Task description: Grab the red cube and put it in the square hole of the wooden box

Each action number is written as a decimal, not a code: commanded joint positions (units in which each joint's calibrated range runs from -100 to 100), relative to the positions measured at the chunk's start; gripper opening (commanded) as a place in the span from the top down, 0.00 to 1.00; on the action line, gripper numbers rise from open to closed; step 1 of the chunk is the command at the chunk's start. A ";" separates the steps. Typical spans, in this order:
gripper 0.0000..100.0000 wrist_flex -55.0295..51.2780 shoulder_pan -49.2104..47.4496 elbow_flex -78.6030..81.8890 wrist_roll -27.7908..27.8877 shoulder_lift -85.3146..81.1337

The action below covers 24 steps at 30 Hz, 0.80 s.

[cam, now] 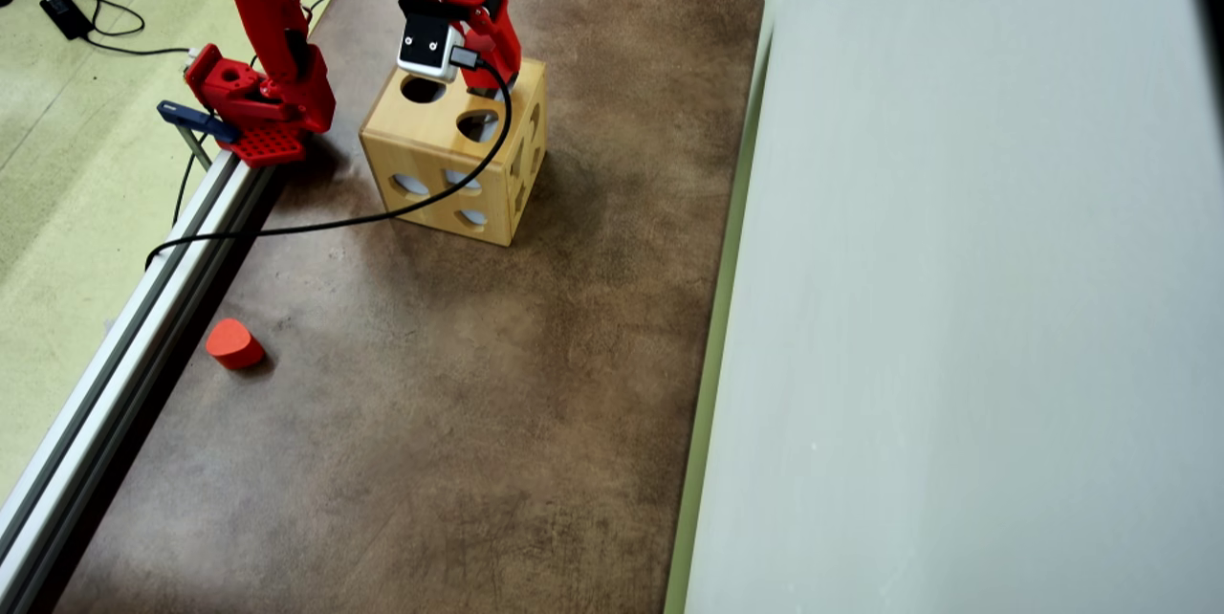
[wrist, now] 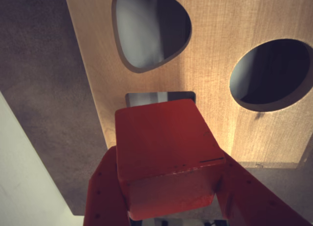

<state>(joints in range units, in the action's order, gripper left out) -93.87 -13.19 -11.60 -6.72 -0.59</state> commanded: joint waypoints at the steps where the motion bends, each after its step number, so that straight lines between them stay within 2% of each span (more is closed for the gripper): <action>1: 0.98 -0.02 -0.19 -1.99 -0.10 -0.55; 24: 0.98 0.70 -0.56 1.32 -0.83 0.98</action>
<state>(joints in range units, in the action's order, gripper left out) -93.87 -13.33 -11.15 -7.64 0.59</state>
